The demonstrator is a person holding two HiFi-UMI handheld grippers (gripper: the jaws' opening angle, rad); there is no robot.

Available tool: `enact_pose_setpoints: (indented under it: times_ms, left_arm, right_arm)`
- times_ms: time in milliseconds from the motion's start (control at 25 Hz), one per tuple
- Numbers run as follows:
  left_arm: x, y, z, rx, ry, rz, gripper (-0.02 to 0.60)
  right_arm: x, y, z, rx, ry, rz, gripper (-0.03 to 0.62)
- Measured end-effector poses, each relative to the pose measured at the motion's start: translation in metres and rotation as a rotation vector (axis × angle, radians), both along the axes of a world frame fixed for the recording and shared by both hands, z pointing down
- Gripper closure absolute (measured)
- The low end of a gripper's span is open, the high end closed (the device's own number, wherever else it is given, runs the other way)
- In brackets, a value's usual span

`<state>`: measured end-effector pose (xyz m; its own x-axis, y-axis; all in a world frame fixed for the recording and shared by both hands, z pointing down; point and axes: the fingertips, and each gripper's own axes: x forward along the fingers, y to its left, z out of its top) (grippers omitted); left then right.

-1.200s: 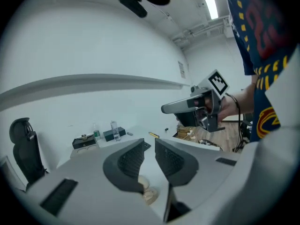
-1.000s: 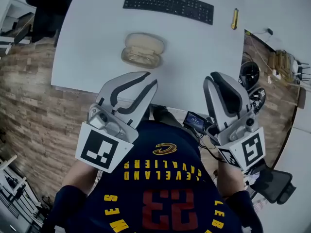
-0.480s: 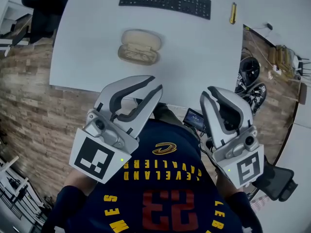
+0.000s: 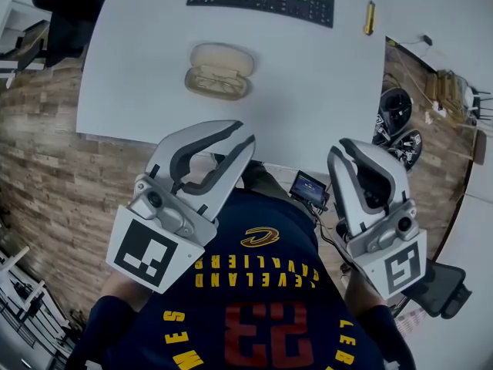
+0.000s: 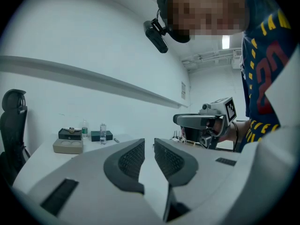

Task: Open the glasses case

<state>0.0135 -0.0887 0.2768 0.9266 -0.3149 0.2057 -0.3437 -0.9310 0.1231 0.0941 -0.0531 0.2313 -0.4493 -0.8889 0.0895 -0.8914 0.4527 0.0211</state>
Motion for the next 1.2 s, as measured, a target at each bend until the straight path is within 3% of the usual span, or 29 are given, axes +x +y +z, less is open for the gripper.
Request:
enact_pose_setpoints:
  times_ms: [1200]
  left_arm:
    - [-0.002, 0.003, 0.006, -0.019, -0.013, 0.008, 0.505]
  right_arm:
    - [0.007, 0.002, 0.002, -0.013, -0.046, 0.004, 0.553]
